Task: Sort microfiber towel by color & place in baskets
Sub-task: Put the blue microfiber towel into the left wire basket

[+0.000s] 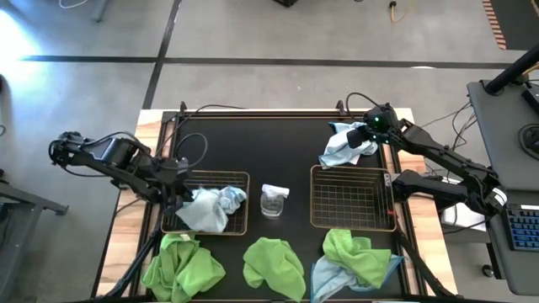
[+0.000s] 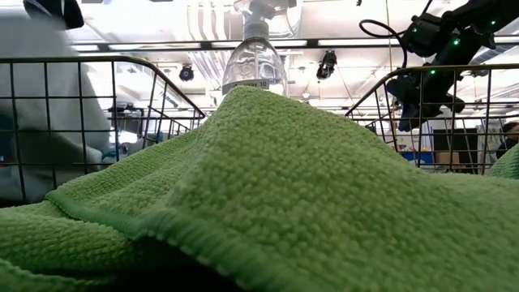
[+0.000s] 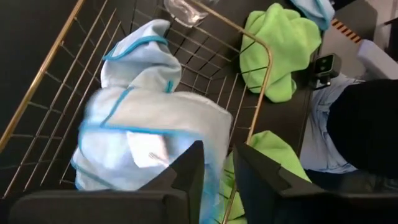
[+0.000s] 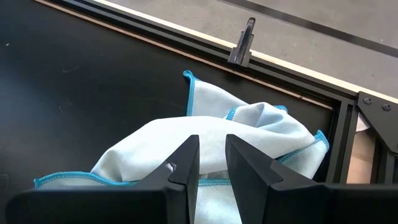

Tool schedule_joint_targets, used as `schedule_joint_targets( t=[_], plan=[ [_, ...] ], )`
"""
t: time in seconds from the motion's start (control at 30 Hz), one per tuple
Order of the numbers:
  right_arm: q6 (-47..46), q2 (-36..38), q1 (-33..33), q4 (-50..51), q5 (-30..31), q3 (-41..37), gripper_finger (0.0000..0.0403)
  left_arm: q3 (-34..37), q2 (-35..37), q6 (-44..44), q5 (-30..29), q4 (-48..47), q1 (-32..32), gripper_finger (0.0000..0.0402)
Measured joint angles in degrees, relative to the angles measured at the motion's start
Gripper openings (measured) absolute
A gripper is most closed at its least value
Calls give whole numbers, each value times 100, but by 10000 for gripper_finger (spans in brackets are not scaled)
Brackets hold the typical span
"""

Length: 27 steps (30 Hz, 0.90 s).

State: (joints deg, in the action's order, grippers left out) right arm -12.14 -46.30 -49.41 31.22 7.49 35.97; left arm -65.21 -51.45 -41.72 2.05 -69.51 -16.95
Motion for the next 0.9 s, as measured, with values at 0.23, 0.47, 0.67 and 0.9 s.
schedule_joint_targets(
  t=[0.23, 0.47, 0.67, 0.9],
  plan=[
    [-31, 0, 0, 4, 0, 0, 73, 2, -128, -210, -1, -47, 0, 122],
    [-28, 0, 0, 0, 0, 0, 73, -119, -490, 1305, -2121, 14, 34, 129],
    [17, 0, 0, 1, -1, 0, 73, -710, -975, 1594, -4695, 22, 48, 129],
    [290, 0, 0, -24, -2, 0, 73, -1122, -1228, 2078, -4981, 6, 58, 127]
  ],
)
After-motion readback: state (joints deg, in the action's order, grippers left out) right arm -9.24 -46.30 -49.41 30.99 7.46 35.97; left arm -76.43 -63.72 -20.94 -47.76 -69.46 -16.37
